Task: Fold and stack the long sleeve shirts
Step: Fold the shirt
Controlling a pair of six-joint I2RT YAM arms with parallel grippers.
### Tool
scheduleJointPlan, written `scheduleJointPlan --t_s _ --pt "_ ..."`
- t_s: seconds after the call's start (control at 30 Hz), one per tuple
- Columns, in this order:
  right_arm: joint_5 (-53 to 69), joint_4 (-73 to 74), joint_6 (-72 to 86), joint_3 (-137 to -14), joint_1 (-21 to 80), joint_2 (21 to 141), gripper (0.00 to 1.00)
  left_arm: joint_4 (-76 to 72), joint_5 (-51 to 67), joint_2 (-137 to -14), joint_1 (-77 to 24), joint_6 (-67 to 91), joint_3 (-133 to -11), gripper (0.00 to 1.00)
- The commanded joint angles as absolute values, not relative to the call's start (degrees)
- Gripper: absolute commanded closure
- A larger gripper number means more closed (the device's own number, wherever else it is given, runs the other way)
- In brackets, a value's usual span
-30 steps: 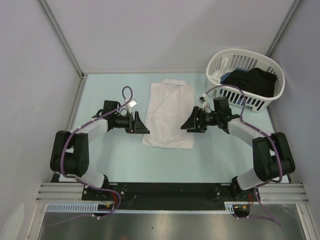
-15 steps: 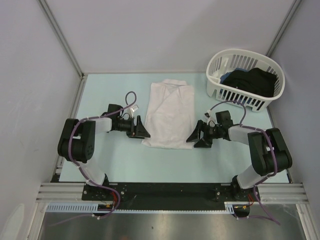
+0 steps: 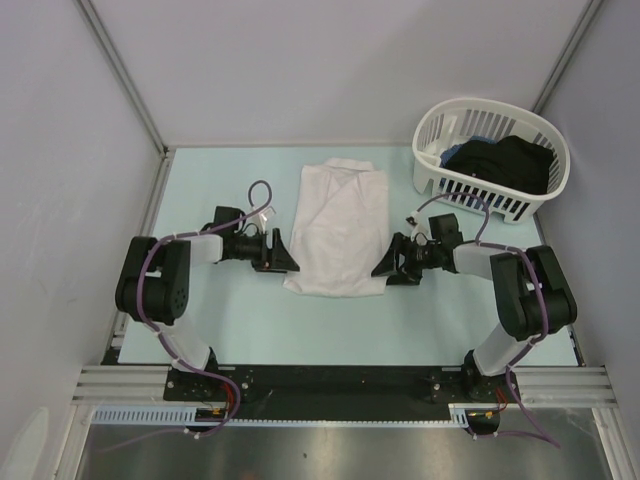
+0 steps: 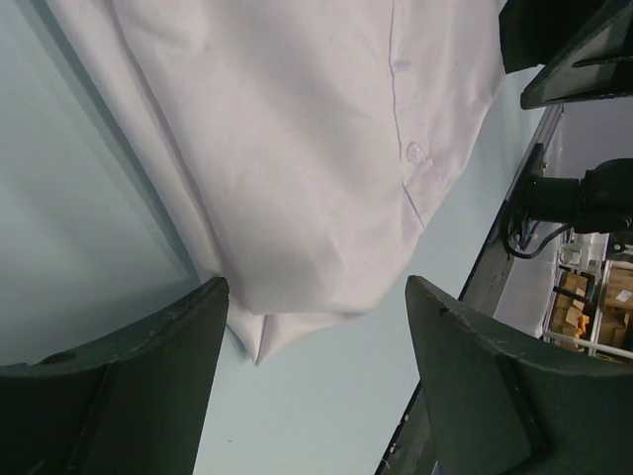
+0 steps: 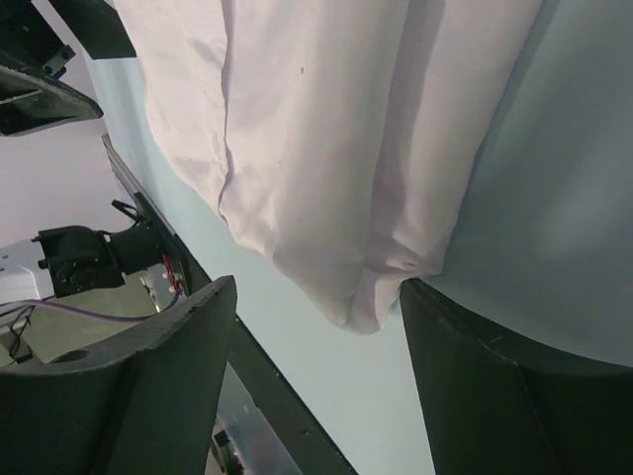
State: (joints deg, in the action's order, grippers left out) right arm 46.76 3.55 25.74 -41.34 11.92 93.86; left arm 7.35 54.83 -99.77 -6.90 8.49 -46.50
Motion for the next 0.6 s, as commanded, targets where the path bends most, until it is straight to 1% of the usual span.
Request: scheduleJointPlan --t_s 0.0,0.1,0.23,0.4,0.47,0.57 --pt "45.61 0.7 23.65 -44.12 11.6 95.71 0.28 4.66 58.44 -100.55 -8.43 7.21 -49.22 0.23" --pt "45.88 3.24 21.11 -45.7 11.16 96.76 0.28 4.48 60.02 -101.16 -9.67 7.12 -49.31 0.27" --pt "45.62 7.82 18.9 -46.67 9.76 95.63 0.28 4.57 60.73 -101.86 -10.37 7.21 -48.96 0.28" --pt "45.35 10.9 17.93 -48.43 9.23 92.56 0.27 3.87 60.65 -101.78 -10.37 7.47 -48.25 0.25" --pt "45.79 9.15 18.89 -47.82 9.58 91.33 0.27 2.29 60.65 -101.69 -10.37 9.04 -47.64 0.24" --pt "46.93 5.99 21.17 -47.02 11.25 92.89 0.28 0.18 60.38 -102.04 -10.46 10.37 -47.29 0.21"
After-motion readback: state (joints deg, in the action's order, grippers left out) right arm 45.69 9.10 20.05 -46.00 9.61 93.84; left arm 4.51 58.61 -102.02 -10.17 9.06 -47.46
